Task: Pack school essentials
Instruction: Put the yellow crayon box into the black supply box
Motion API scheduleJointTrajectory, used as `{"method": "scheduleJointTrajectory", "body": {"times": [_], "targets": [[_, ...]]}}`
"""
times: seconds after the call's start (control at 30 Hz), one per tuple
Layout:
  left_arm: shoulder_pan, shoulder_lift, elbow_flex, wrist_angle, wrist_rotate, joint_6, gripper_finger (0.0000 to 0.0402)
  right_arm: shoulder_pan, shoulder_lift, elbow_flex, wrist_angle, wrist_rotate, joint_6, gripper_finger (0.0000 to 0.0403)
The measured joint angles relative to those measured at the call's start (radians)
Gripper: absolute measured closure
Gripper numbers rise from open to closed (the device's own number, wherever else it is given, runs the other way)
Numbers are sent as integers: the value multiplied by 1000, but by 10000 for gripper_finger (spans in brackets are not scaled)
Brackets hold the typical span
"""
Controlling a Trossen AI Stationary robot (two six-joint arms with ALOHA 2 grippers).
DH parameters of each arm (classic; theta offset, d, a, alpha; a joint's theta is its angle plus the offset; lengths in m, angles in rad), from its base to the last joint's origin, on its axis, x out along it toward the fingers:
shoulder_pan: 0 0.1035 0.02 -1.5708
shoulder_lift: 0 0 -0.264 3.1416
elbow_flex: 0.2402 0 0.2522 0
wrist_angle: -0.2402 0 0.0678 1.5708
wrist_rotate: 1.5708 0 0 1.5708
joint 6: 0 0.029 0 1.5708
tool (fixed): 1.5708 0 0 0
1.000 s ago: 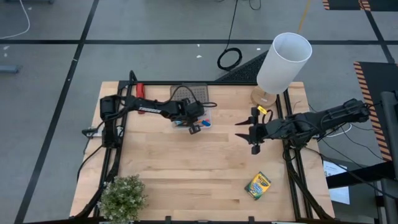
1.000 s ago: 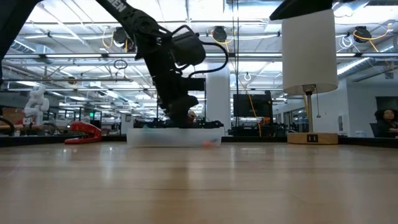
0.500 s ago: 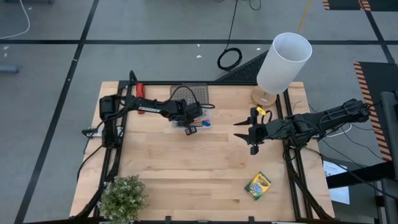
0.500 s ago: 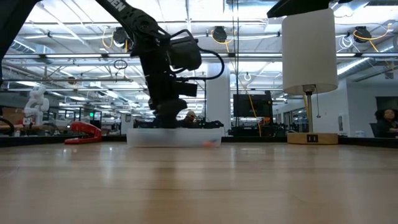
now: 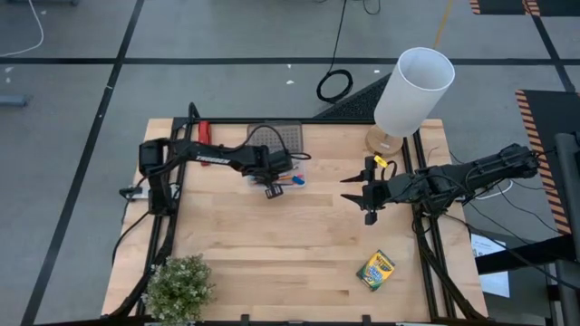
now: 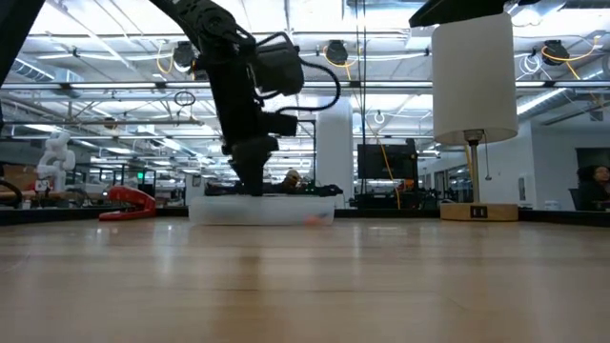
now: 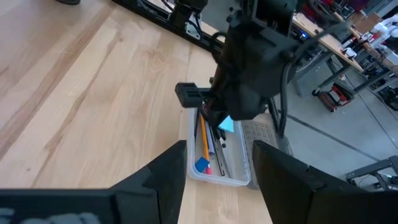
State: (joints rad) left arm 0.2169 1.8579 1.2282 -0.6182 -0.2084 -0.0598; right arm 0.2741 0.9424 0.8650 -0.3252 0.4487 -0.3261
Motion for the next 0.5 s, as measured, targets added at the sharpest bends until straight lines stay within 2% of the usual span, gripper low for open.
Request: {"method": "scheduleJointTrajectory", "body": {"times": [0.17,0.37,0.5], "targets": [[-26,-64,0,-12,1,-2,380,0,0,0,-9,-3,48,227],[-93,-178,0,-11,-1,-7,380,15,0,0,-151,-19,256,227],[-166,-235,1,10,-14,-15,380,64,0,-33,-209,-154,413,224]]}}
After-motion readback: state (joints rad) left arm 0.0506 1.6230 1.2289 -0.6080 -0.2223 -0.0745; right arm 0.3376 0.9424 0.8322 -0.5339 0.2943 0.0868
